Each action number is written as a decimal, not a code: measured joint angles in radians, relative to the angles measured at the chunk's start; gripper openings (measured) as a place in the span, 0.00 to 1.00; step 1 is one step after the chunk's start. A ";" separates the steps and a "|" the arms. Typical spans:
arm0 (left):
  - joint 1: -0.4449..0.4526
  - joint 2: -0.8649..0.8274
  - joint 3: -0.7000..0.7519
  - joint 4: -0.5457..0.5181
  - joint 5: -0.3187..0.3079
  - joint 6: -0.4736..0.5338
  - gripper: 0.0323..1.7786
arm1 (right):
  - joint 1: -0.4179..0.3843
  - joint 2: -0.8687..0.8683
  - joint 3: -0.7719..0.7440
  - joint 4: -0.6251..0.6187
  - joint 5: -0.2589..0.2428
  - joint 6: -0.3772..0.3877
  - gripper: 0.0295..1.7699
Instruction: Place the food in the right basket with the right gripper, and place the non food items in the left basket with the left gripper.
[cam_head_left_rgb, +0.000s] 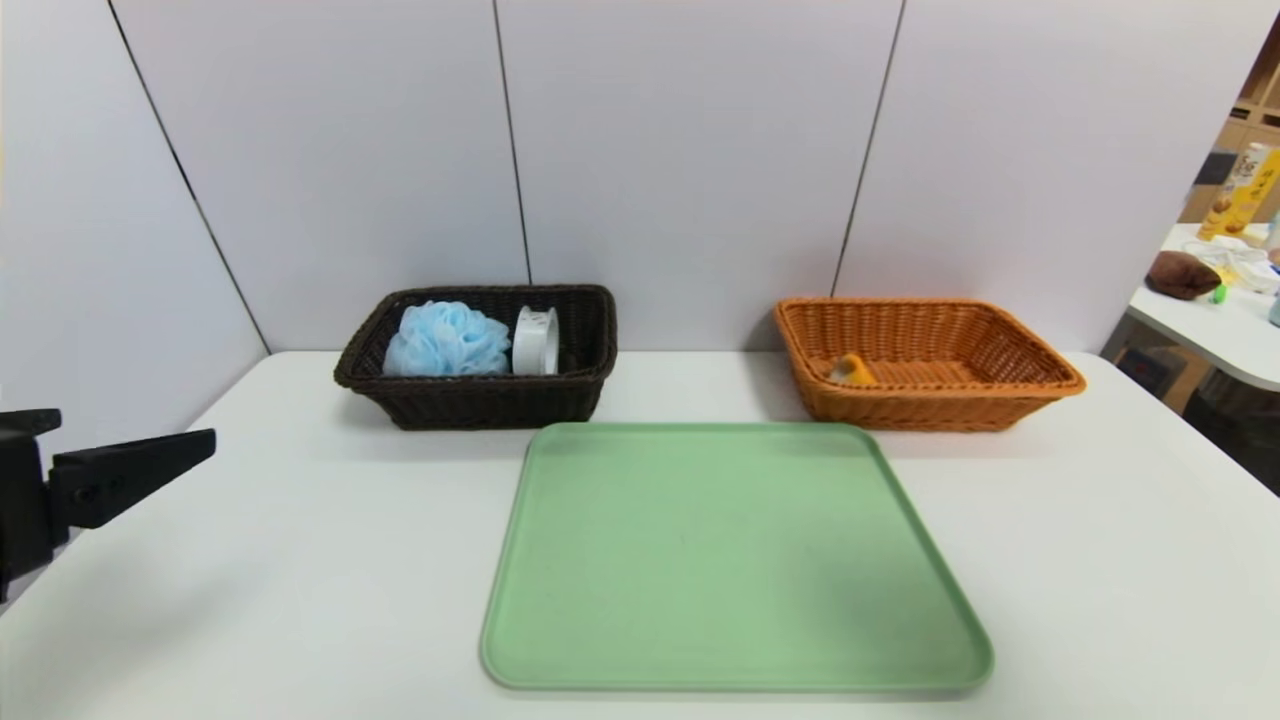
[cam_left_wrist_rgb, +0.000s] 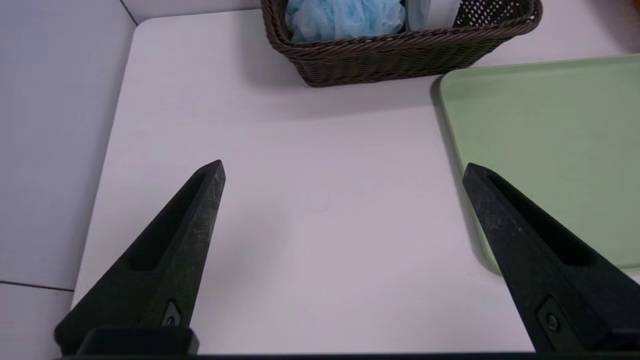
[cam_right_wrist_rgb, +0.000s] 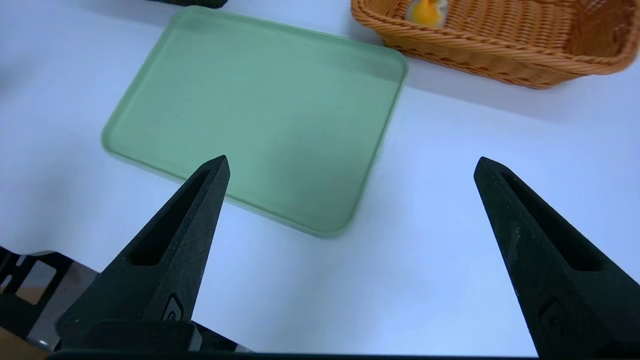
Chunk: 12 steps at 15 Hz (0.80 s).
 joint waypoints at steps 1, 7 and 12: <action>0.033 -0.028 0.038 -0.020 -0.001 0.024 0.95 | -0.001 -0.046 0.021 0.001 -0.028 -0.003 0.96; 0.170 -0.214 0.234 -0.138 -0.017 0.158 0.95 | -0.091 -0.255 0.136 0.006 -0.074 -0.051 0.96; 0.220 -0.354 0.330 -0.137 -0.062 0.162 0.95 | -0.125 -0.374 0.165 0.074 -0.075 -0.058 0.96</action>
